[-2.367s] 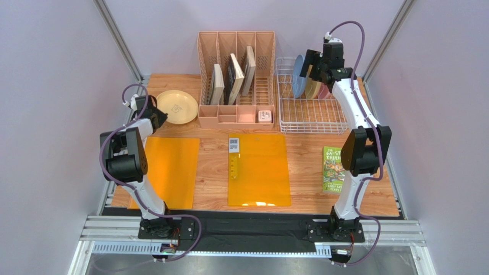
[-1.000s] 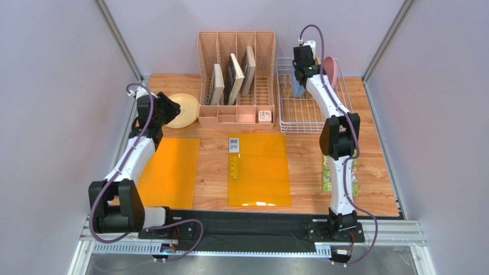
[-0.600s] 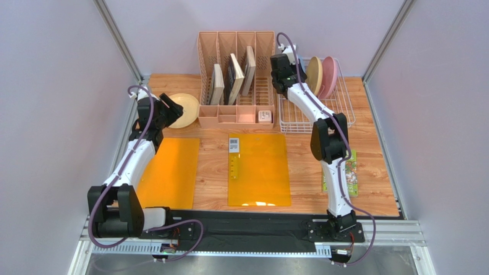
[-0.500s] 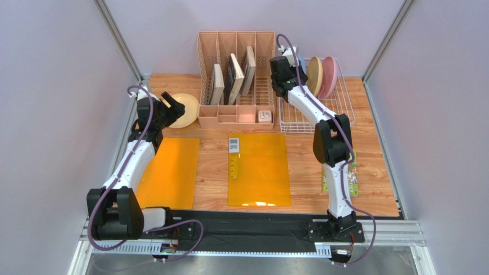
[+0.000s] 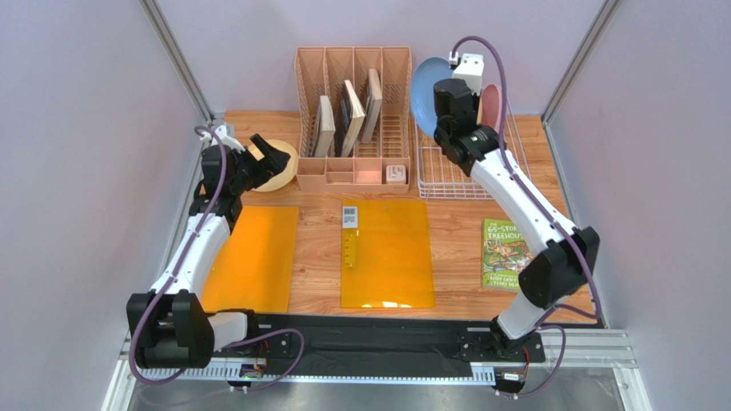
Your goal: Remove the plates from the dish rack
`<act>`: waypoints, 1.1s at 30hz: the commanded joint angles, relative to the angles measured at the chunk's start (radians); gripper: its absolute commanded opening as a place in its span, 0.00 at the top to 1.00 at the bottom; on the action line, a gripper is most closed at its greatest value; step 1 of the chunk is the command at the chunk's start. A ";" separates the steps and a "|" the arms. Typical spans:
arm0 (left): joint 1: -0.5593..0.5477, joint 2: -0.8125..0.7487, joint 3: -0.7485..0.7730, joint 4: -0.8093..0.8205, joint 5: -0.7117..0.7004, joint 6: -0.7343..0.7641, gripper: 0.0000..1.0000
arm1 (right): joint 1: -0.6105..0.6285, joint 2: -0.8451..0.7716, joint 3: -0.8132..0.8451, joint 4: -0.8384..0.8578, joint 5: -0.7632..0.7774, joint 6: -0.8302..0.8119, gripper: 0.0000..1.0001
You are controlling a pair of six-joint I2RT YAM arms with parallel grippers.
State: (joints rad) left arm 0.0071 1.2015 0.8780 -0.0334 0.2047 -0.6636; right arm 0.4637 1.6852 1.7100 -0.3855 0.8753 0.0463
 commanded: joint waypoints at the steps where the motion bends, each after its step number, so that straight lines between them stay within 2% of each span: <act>1: -0.004 -0.003 0.049 0.081 0.165 0.010 0.00 | 0.001 -0.171 -0.110 -0.095 -0.318 0.194 1.00; 6: -0.004 0.021 0.030 0.240 0.275 -0.043 0.00 | 0.001 -0.291 -0.203 -0.105 -0.632 0.291 1.00; 9: -0.044 0.049 0.032 0.294 0.308 -0.060 0.00 | 0.001 -0.320 -0.250 -0.086 -0.773 0.340 1.00; 15: -0.116 0.118 0.050 0.352 0.314 -0.059 0.00 | 0.001 -0.321 -0.296 -0.058 -0.942 0.383 1.00; 22: -0.206 0.122 0.053 0.382 0.274 -0.053 0.00 | 0.000 -0.295 -0.305 -0.039 -0.975 0.389 1.00; 26: -0.220 0.089 0.032 0.391 0.231 -0.051 0.00 | 0.001 -0.274 -0.306 -0.032 -0.980 0.389 1.00; 29: -0.222 0.058 0.018 0.391 0.216 -0.045 0.00 | 0.000 -0.266 -0.319 -0.024 -0.949 0.391 1.00; 33: -0.222 -0.015 -0.011 0.354 0.128 -0.009 0.00 | -0.008 -0.275 -0.337 -0.024 -0.877 0.389 1.00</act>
State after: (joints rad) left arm -0.2062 1.2888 0.8768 0.2840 0.3878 -0.7109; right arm 0.4618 1.4162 1.3876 -0.4728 -0.0532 0.4225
